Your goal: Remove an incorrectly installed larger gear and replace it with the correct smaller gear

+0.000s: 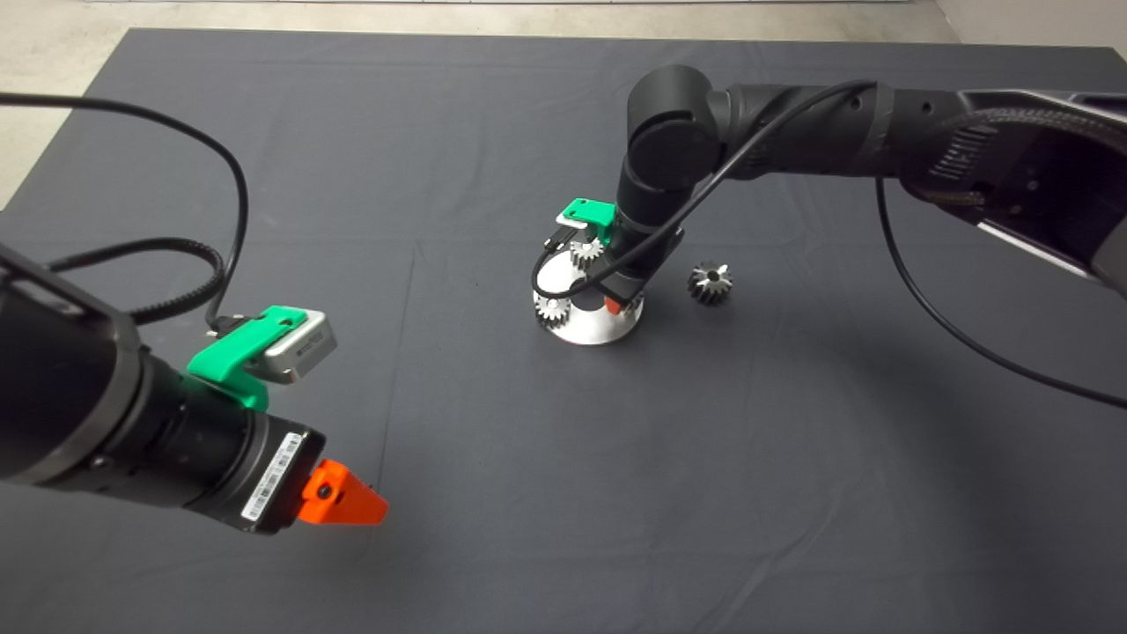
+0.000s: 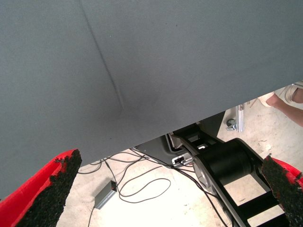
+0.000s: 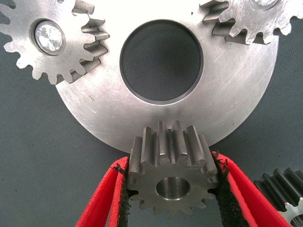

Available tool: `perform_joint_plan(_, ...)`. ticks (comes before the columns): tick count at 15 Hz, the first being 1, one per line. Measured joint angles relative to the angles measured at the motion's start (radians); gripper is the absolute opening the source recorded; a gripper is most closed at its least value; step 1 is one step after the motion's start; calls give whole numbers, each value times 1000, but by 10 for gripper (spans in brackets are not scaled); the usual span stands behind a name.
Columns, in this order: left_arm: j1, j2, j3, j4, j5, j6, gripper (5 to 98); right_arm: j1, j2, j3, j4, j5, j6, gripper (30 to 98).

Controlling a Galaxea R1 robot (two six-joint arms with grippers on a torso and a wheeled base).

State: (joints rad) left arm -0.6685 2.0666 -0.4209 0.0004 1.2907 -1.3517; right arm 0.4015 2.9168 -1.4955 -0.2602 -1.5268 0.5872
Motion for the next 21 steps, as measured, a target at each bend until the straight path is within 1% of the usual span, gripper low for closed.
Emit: perform_joint_plan(21, 0, 0, 0, 0, 0, 0, 982, -3, -8, -1, -18, 0, -14, 395)
